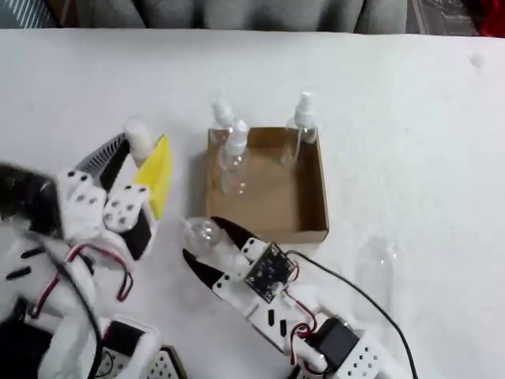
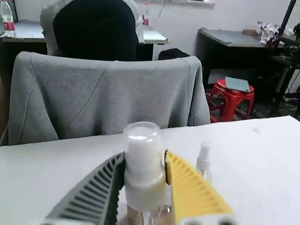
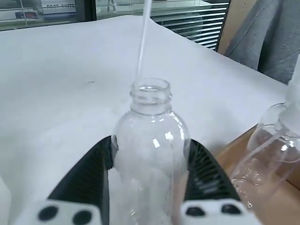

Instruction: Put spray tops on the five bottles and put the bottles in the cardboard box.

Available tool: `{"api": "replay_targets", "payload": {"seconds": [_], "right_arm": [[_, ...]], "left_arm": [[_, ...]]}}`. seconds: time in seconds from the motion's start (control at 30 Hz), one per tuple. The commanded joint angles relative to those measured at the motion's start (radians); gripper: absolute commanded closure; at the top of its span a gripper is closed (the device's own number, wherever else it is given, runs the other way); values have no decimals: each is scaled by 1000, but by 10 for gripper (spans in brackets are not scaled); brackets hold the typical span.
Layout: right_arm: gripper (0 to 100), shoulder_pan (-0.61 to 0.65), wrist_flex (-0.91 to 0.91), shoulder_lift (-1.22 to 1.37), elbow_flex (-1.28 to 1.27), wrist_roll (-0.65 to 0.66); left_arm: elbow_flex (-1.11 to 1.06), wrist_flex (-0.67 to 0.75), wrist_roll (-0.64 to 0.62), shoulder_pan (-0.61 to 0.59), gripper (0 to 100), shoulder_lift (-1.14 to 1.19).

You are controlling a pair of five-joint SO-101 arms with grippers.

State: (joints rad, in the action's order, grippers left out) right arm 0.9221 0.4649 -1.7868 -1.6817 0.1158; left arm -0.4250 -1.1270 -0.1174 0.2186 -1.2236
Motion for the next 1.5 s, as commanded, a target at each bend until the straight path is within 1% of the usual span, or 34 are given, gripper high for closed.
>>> {"api": "replay_targets", "payload": {"seconds": [0.0, 0.13, 0.3, 0.43, 0.53, 0.7, 0.83, 0.9, 1.03, 1.23, 1.33, 1.47], "right_arm": [[983, -1, 4, -10, -8, -2], [983, -1, 4, -10, -8, -2], [983, -1, 4, -10, -8, -2], [983, -1, 4, -10, -8, -2], [983, -1, 4, -10, -8, -2], [983, -1, 4, -10, -8, -2], [983, -1, 4, -10, -8, -2], [983, -1, 4, -10, -8, -2], [983, -1, 4, -10, -8, -3], [983, -1, 4, -10, -8, -3], [983, -1, 4, -10, -8, -3], [983, -1, 4, -10, -8, -3]], "left_arm": [[-32, 68, 5, 10, 980, -70], [-106, 155, 5, -10, 980, -77], [-158, 163, 5, -31, 980, -79], [-150, 103, 5, -25, 980, -79], [-158, 72, 5, 1, 980, -79], [-158, -25, -3, 44, 980, -99], [-161, -71, -112, 88, 980, -180], [-195, -64, -137, 104, 980, -223], [-313, -63, -137, 120, 980, -303], [-468, -61, -144, 120, 980, -493], [-546, -15, -144, 120, 980, -591], [-624, -9, -138, 125, 980, -611]]}}
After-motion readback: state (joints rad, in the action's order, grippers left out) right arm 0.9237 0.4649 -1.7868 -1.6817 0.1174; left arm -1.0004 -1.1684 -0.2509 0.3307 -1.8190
